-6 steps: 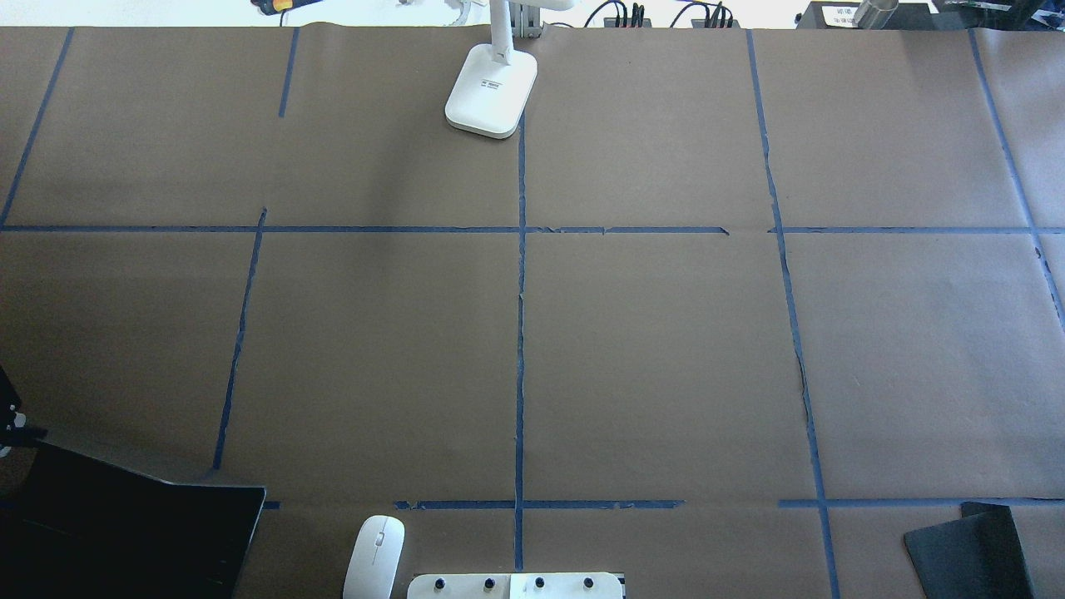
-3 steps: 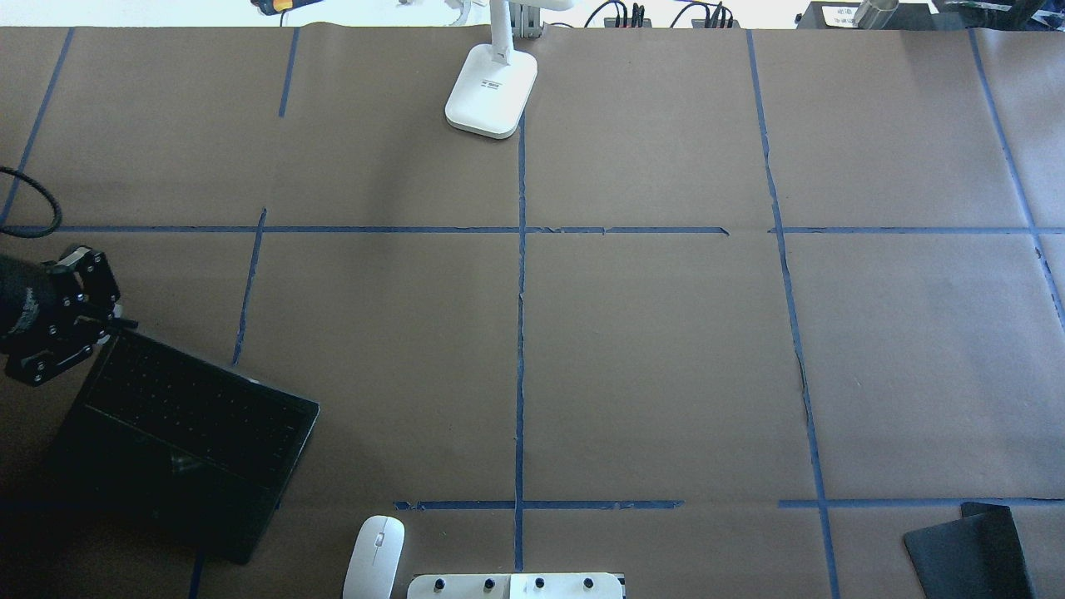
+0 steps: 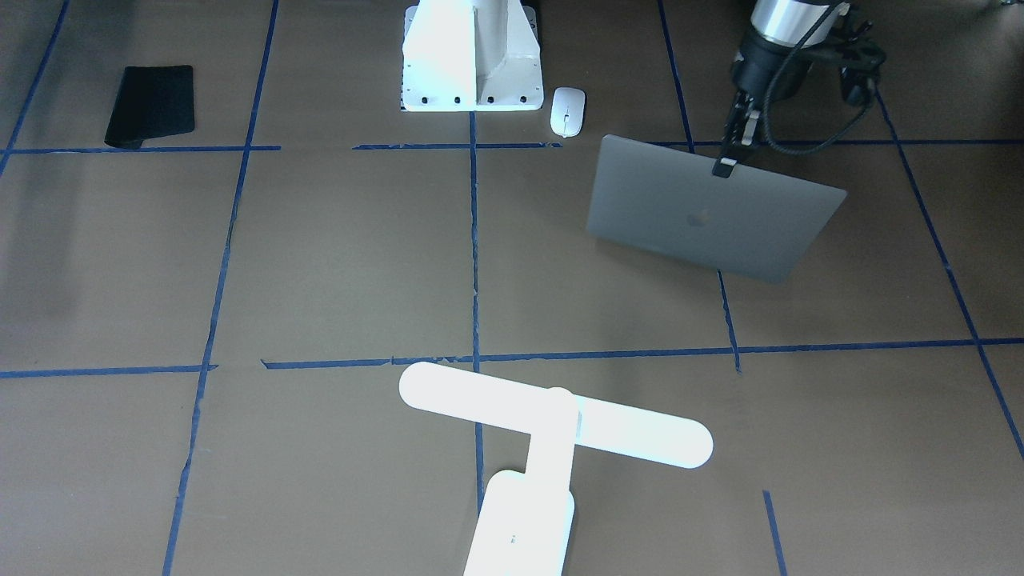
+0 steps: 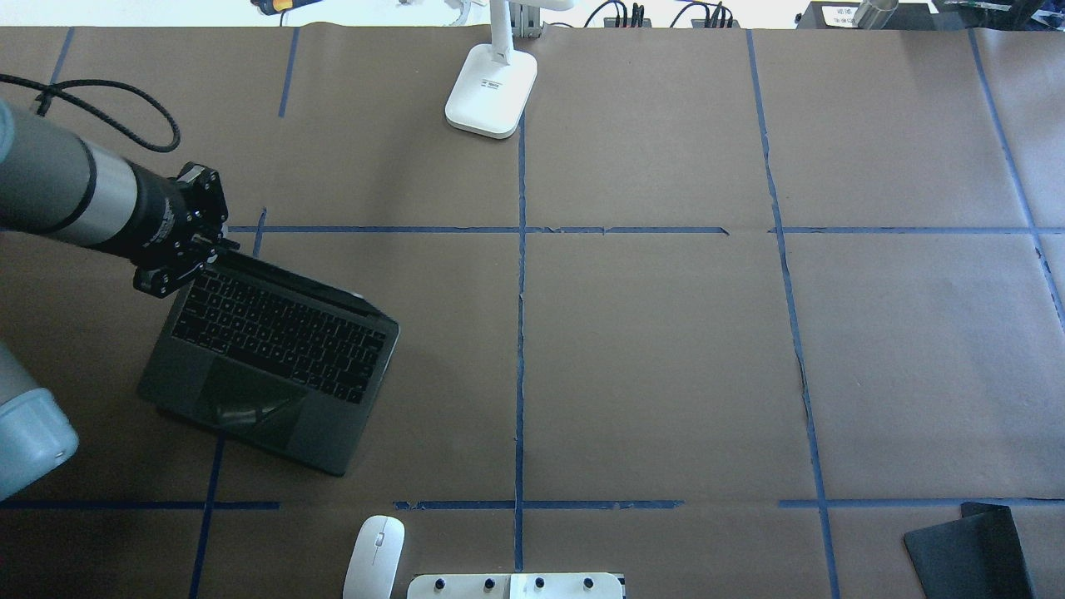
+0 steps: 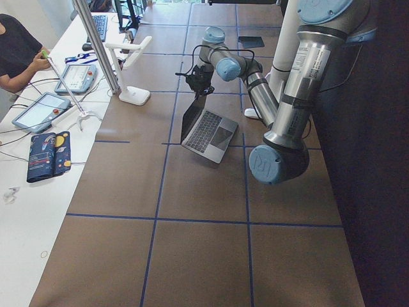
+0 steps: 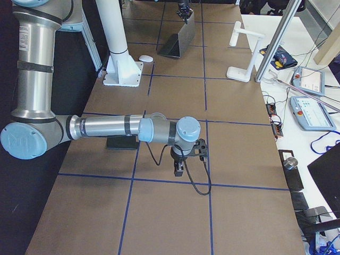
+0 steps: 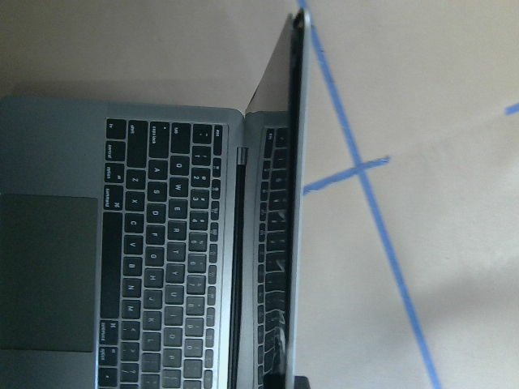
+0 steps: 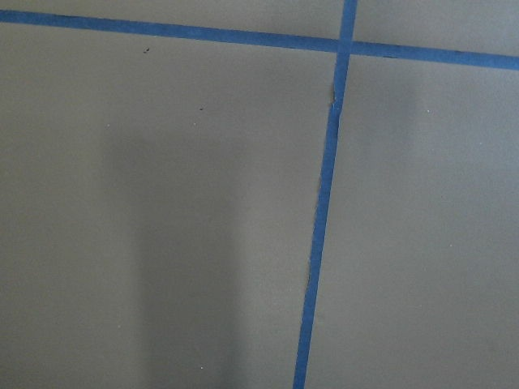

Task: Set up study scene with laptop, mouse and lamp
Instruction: 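Carry the open laptop with the left gripper toward the lamp and set it down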

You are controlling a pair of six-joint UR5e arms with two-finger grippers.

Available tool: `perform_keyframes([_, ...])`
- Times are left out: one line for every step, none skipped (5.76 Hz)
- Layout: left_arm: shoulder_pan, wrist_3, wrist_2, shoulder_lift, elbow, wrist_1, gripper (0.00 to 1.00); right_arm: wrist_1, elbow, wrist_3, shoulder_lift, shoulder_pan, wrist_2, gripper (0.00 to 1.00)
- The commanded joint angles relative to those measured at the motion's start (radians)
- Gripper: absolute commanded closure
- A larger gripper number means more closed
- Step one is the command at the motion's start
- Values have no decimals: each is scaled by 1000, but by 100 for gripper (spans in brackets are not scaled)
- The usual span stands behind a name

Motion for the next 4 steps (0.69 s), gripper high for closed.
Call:
perform_keyframes([-2,-12,6,-244,156,55,100,0,-14,-2,2,-1,0,0])
perform_keyframes([-1,-29,7,-355,269,53,100,2,-19,-2,2,-1,0,0])
perform_keyframes([10,-115,41,-456,393,41,100,0,-22,-2,2,-1,0,0])
perform_keyframes([53,-212,85,-516,445,40,100,2,-25,-2,2,-1,0,0])
